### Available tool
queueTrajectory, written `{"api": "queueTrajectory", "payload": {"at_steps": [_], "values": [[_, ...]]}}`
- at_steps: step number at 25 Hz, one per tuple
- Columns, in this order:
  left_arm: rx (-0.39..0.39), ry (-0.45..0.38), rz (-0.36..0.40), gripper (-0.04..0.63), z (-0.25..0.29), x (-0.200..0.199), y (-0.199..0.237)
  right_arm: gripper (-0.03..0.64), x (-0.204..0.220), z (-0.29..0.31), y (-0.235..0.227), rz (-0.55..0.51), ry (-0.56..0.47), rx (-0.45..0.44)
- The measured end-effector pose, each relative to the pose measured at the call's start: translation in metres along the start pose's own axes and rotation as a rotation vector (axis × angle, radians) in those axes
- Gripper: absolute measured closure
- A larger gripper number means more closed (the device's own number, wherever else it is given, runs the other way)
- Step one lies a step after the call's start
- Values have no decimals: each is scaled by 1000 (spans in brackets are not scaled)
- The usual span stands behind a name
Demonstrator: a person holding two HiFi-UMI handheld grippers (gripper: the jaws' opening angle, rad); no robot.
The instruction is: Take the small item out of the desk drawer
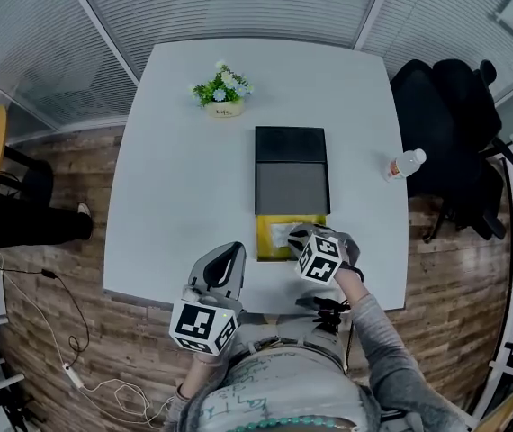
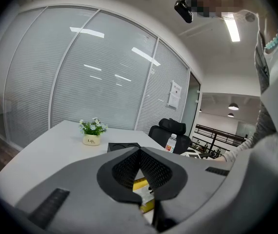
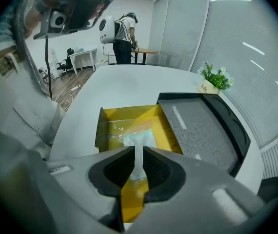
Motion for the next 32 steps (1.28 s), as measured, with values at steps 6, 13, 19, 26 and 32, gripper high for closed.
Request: {"api": "queueTrajectory", "payload": {"at_steps": [6, 13, 19, 26, 32], "values": [[-20, -10, 1, 597, -8, -3, 6, 553, -2, 21, -2, 7, 38, -62], [-28, -26, -1, 598, -13, -4, 6, 578, 0, 31, -2, 19, 52, -75], [-21, -31, -3, 598, -17, -3, 0, 611, -1, 31, -1, 31, 50, -82], [-3, -22, -1, 598, -18, -1, -7, 612, -1, 30, -2, 58, 35, -73], [10, -18, -11, 598, -21, 2, -12, 612, -1, 30, 1, 27, 44, -61]]}}
Point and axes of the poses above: the fingertips, and each gripper's own axes: z forward along the fingers, y to its left, x out of its underside, the point moved 7 cm from there along -z, backward along the fingers, and after that the axes turned 12 degrees about -z, right-handed, at the moved point
